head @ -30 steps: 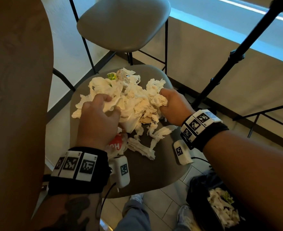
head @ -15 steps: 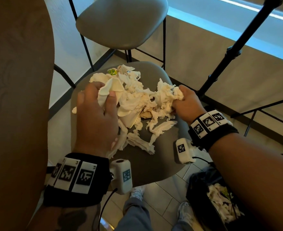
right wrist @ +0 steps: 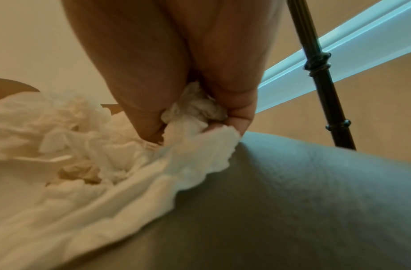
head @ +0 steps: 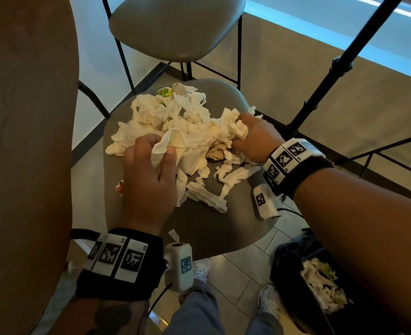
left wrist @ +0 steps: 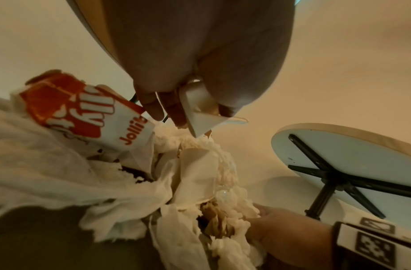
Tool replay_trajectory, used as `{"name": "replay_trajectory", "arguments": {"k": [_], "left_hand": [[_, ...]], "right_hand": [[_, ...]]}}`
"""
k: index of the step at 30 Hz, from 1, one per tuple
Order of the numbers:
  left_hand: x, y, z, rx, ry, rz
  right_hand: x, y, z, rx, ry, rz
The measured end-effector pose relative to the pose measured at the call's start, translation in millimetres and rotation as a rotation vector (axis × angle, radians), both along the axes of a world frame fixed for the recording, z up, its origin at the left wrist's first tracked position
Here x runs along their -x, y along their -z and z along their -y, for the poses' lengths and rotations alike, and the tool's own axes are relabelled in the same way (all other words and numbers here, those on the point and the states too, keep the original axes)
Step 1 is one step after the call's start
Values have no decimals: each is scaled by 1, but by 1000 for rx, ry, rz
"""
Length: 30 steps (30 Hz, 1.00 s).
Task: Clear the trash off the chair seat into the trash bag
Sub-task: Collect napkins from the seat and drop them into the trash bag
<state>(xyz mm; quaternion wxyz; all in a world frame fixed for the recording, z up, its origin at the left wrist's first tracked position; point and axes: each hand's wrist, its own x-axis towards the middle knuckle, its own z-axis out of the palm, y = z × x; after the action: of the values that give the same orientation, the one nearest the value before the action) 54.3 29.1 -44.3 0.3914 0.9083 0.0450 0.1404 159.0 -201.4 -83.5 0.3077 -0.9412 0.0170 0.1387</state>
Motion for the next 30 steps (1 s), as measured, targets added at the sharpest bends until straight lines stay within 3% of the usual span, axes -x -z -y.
{"name": "replay_trajectory", "arguments": {"k": [20,25,30], "left_hand": [[-4,0,6,45,69,-8],[-3,-22,34,44,130,40],[7,-47,101,65,350,67]], "right_hand": [[33,-25,39,-393,209,154],[57,-43,66,-493,281,185],[123,-57,131,-552,438,265]]}}
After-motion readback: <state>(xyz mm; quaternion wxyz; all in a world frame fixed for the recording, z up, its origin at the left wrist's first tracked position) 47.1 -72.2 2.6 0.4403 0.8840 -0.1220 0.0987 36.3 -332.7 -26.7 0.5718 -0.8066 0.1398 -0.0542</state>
